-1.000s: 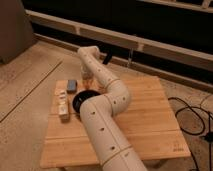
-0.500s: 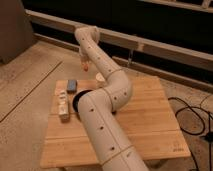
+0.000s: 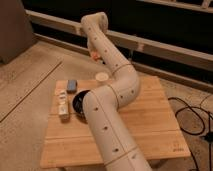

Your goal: Place the pepper in the ceramic cup

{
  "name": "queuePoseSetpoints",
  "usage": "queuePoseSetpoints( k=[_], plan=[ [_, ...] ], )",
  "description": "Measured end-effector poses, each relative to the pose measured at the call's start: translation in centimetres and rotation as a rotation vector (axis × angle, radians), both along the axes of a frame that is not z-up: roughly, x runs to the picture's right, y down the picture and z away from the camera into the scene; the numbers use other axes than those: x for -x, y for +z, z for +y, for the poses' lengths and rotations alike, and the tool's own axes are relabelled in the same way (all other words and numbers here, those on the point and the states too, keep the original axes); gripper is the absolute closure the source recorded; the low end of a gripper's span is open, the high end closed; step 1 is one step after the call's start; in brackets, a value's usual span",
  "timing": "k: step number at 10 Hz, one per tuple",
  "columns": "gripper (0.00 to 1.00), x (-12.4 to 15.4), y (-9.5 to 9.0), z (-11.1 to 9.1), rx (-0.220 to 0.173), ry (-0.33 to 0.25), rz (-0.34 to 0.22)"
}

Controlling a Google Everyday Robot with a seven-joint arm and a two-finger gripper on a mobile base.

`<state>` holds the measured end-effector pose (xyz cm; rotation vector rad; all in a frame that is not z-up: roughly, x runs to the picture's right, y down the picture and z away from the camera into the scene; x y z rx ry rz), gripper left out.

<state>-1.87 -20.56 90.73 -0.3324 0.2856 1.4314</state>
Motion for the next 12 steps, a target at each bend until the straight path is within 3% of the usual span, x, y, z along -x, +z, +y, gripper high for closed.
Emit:
queuePoseSetpoints(
  k=[2,5,12],
  plan=[
    [1.0,-0.3,0.9,2.8,0.071,0.022,0.037],
    [1.0,0.6,1.8,5.4,0.13,0.031,0.047],
    [1.0,0.6,1.8,5.5,0.129,0.032,0.048]
  ],
)
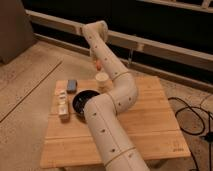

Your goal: Place the pepper in the ceramic cup

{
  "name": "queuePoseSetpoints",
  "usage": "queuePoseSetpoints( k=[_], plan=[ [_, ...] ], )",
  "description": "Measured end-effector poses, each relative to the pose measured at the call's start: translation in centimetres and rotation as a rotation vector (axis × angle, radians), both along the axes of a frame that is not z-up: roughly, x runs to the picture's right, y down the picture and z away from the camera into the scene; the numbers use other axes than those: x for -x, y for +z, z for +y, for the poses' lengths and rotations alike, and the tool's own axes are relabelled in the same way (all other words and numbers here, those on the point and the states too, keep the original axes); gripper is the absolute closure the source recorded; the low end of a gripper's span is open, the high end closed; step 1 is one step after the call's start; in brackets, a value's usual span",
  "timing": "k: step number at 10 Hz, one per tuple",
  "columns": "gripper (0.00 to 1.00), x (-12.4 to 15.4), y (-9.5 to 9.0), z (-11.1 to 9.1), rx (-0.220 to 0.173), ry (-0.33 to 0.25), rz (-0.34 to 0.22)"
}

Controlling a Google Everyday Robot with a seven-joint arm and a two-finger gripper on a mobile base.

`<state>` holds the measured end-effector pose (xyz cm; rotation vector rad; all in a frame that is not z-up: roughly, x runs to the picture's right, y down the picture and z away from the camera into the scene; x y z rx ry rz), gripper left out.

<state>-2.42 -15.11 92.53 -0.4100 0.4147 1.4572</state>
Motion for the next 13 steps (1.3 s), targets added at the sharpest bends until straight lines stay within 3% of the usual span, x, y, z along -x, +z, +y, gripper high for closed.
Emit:
queuePoseSetpoints(
  k=[2,6,8,11,13],
  plan=[
    [1.0,-0.3,0.1,0.1,0.006,0.002,0.009],
    [1.0,-4.3,0.8,3.2,0.117,0.045,0.082],
    [1.0,-5.0,0.6,3.8,0.137,0.054,0.097],
    [1.0,-2.0,0.7,3.9,0.142,0.028,0.044],
    [1.0,-0.4,1.5,5.2,0.169,0.032,0.013]
  ],
)
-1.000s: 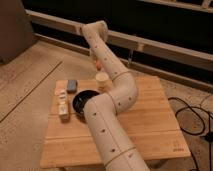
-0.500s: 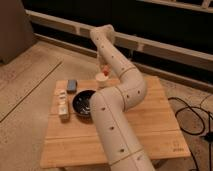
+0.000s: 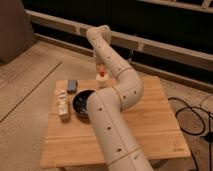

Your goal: Place the pepper in the ceramic cup

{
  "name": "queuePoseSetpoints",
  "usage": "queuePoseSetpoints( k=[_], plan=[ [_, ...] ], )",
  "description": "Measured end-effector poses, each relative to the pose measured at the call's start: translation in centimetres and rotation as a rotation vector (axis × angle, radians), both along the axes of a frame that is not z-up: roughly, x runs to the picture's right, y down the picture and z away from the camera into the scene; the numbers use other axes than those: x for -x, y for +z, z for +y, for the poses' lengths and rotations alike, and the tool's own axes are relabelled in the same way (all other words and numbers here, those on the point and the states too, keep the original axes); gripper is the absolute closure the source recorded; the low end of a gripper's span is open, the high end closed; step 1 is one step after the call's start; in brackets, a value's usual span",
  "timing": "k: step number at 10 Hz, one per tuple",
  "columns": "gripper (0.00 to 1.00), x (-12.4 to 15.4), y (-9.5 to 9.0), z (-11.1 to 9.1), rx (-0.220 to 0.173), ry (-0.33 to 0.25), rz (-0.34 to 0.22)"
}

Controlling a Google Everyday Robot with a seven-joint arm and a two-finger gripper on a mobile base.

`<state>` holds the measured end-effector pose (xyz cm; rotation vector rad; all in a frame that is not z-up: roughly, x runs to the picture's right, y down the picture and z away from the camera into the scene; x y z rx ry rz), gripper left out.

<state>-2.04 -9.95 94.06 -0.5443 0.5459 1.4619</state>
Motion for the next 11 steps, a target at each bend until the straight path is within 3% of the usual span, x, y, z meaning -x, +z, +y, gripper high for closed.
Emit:
queuePoseSetpoints(
  k=[2,4,8,11],
  plan=[
    [1.0,2.0,0.7,1.4,0.03,0.011,-0.03],
    [1.0,2.0,1.2,2.4,0.049,0.006,-0.022],
    [1.0,0.7,1.2,2.1,0.043,0.018,-0.002],
    [1.0,1.4,0.8,1.1,0.02,0.025,-0.033]
  ],
)
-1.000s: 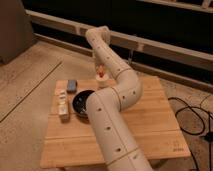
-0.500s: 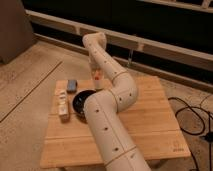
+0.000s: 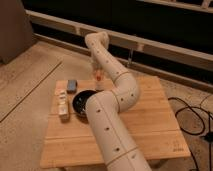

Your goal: Place the pepper in the ceramic cup

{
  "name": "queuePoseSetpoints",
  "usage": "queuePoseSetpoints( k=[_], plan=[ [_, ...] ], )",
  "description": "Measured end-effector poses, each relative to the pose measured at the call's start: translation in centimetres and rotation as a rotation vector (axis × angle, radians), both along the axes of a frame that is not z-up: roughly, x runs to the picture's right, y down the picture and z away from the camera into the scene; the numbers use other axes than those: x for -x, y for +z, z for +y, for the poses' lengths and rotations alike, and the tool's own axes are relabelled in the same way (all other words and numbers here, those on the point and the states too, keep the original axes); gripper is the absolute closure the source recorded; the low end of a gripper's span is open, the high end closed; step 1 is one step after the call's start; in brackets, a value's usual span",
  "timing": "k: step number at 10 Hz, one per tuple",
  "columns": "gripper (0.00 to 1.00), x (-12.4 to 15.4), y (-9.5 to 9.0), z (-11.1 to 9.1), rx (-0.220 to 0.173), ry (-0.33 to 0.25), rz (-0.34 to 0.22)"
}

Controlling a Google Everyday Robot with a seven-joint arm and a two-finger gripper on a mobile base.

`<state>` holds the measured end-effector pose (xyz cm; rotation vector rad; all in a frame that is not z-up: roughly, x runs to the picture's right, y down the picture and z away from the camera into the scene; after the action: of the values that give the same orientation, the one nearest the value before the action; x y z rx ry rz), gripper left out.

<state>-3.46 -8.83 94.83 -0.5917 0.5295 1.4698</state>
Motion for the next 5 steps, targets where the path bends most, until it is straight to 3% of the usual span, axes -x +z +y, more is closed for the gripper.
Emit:
queuePoseSetpoints(
  k=[5],
  plan=[
    [1.0,2.3,-0.7,-0.8,-0.016,-0.051,-0.07]
  ],
)
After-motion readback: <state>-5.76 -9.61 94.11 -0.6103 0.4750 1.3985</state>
